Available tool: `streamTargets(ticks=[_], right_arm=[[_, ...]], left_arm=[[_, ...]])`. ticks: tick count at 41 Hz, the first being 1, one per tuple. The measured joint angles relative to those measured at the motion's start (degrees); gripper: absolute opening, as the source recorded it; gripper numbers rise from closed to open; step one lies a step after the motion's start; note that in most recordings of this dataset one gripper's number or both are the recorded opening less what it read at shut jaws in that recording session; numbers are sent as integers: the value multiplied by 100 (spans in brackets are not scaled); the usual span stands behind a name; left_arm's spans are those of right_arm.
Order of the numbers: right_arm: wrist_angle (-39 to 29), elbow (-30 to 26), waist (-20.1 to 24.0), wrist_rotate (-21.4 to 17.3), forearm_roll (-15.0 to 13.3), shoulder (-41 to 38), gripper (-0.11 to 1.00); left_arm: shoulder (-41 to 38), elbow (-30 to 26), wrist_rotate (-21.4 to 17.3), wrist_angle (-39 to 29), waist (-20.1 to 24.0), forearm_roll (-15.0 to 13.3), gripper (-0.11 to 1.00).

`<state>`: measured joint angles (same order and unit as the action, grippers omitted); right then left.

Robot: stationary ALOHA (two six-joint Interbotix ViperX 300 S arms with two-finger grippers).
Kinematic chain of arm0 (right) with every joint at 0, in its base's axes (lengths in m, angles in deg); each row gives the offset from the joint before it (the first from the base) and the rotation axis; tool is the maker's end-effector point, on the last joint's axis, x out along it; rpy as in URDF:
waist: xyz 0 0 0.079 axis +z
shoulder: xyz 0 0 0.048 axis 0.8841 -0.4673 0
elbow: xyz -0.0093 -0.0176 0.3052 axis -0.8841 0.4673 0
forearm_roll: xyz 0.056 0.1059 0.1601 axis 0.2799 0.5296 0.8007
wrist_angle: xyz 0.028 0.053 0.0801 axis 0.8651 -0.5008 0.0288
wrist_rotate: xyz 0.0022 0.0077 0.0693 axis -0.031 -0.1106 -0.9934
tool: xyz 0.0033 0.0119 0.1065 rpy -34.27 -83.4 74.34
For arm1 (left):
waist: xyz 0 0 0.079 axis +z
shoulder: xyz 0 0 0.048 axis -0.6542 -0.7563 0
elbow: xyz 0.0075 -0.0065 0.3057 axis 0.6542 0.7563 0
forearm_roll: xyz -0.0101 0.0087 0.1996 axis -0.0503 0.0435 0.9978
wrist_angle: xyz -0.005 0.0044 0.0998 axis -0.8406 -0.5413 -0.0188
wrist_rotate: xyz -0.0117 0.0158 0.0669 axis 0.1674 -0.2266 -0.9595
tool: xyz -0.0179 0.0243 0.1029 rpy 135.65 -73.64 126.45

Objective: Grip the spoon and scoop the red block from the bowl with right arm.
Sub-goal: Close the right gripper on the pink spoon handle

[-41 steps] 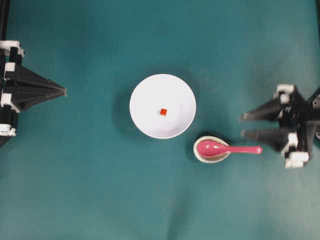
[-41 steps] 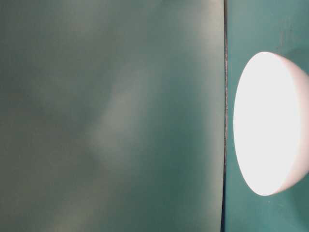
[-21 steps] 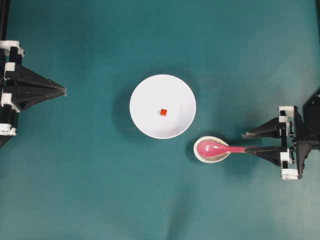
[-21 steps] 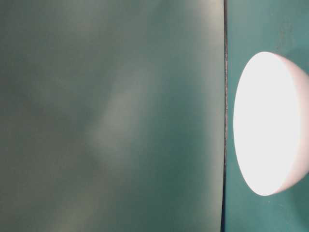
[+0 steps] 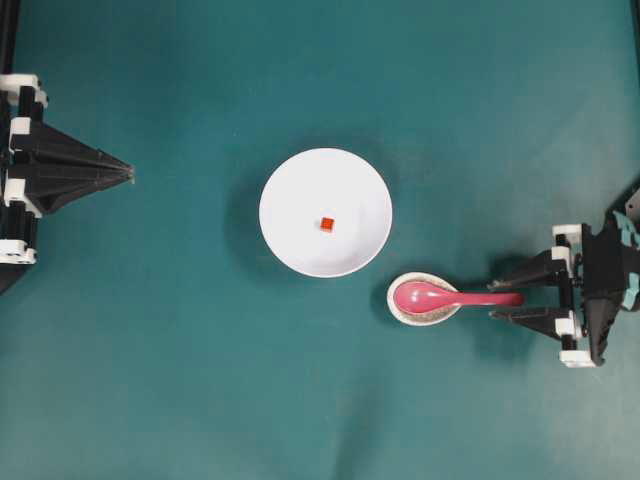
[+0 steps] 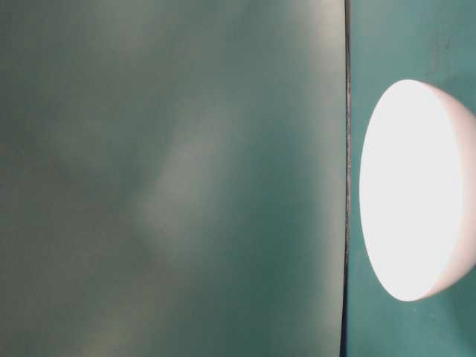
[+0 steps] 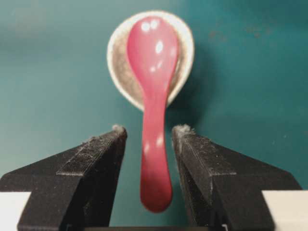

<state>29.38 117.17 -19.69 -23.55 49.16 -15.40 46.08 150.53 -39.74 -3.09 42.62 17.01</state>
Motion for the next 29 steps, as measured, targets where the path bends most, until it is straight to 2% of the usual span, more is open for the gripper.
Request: streamTargets(ticks=[17,29], right_arm=[[422,-105,9,-9,-18,-606,49],[466,-123,9,-9,-18,-624,39]], left_arm=[[0,0,0,-53,88,0,0],[-9,0,0,-62,88,0,0]])
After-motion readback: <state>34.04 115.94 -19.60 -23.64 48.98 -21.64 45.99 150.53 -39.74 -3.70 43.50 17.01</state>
